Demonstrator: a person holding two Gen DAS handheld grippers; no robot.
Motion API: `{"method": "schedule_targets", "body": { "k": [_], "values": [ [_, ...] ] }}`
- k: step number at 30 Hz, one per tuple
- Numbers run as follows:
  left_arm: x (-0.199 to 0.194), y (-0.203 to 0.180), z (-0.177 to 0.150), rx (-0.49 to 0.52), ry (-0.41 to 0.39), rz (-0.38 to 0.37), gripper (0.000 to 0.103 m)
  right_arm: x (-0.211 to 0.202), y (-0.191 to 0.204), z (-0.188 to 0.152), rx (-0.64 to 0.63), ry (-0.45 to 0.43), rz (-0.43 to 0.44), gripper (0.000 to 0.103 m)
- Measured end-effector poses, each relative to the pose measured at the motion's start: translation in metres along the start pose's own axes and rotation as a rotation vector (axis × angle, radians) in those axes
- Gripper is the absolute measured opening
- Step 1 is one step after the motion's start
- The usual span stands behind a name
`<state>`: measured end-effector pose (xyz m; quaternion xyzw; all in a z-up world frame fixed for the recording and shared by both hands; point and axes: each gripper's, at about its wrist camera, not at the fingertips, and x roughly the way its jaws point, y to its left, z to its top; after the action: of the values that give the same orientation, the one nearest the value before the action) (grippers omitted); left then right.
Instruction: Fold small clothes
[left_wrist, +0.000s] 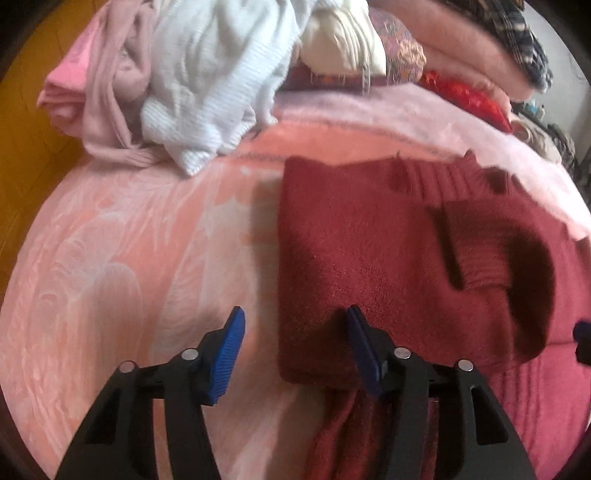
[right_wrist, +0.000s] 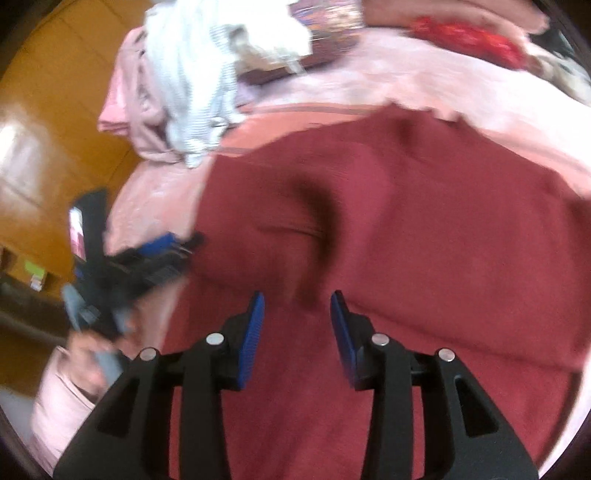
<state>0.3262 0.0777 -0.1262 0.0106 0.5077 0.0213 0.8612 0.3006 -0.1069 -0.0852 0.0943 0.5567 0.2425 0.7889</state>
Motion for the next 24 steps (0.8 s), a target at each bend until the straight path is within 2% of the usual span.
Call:
{"method": "schedule_targets", "body": {
  "k": [2,6,8,12,14,16,17,19,20,24],
  "values": [
    [0.005,0.002,-0.002,-0.004,0.011,-0.009,0.058,0.015,0.015,0.012,-0.018,0.013,-0.018,0.043],
    [0.012,0.007,-0.001,0.004,0.022,-0.031,0.059,0.055,0.03,0.036,-0.023,0.051,-0.117,0.044],
    [0.015,0.006,-0.001,0.013,0.023,-0.031,0.059,0.066,0.033,0.041,-0.021,0.066,-0.145,0.053],
    [0.021,0.005,0.0,0.015,0.026,-0.034,0.059,0.086,0.039,0.046,-0.062,0.085,-0.237,0.06],
    [0.022,0.005,0.0,0.007,0.031,-0.039,0.06,0.095,0.041,0.049,-0.08,0.088,-0.278,0.06],
    [0.023,0.009,0.001,-0.02,0.042,-0.054,0.061,0.102,0.041,0.049,-0.102,0.1,-0.344,0.041],
    [0.024,0.01,0.001,-0.026,0.043,-0.056,0.062,0.103,0.04,0.05,-0.117,0.099,-0.363,0.036],
    [0.023,0.008,0.0,-0.016,0.034,-0.045,0.062,0.095,0.036,0.048,-0.116,0.085,-0.368,0.011],
    [0.023,0.006,-0.001,-0.01,0.03,-0.037,0.063,0.089,0.033,0.046,-0.103,0.072,-0.349,0.009],
    [0.023,0.006,-0.001,-0.019,0.027,-0.031,0.063,0.036,0.0,0.036,0.027,-0.037,-0.139,0.008]
  ]
}}
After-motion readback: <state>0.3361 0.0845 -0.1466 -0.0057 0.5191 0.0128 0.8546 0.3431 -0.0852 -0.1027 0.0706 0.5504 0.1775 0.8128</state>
